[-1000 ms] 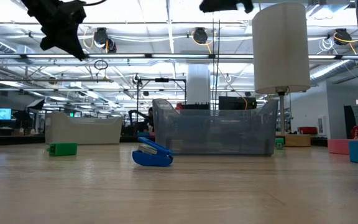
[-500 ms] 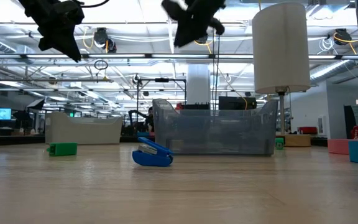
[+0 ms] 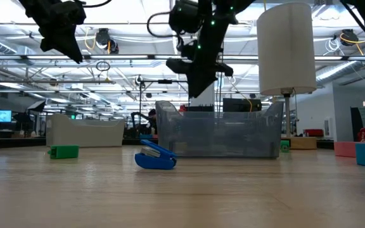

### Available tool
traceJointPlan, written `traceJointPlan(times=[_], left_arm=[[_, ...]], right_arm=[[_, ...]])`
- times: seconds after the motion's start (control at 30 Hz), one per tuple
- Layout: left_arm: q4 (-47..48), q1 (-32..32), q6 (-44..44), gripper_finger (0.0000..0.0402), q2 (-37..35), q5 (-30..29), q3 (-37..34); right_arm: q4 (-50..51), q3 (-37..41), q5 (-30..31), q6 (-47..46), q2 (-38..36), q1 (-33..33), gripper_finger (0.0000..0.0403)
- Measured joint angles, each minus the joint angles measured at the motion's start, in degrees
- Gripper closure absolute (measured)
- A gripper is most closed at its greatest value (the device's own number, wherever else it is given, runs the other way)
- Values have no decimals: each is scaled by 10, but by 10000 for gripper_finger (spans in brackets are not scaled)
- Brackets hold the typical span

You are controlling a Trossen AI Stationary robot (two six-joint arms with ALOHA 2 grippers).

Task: Pick and place Stapler, Stapler remover, tape
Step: Put the large light green stapler into the white bin

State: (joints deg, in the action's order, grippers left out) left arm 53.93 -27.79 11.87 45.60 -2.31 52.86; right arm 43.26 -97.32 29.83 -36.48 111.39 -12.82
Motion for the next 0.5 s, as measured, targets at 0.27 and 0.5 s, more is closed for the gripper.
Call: traceJointPlan(times=[0.27, 0.5], left_arm=[[4, 0, -7, 371, 0, 3, 0], [5, 0, -15, 371, 0, 3, 0]], right_arm=[[-1, 1, -82, -50, 21, -35, 344], [-2, 1, -90, -51, 20, -49, 344]])
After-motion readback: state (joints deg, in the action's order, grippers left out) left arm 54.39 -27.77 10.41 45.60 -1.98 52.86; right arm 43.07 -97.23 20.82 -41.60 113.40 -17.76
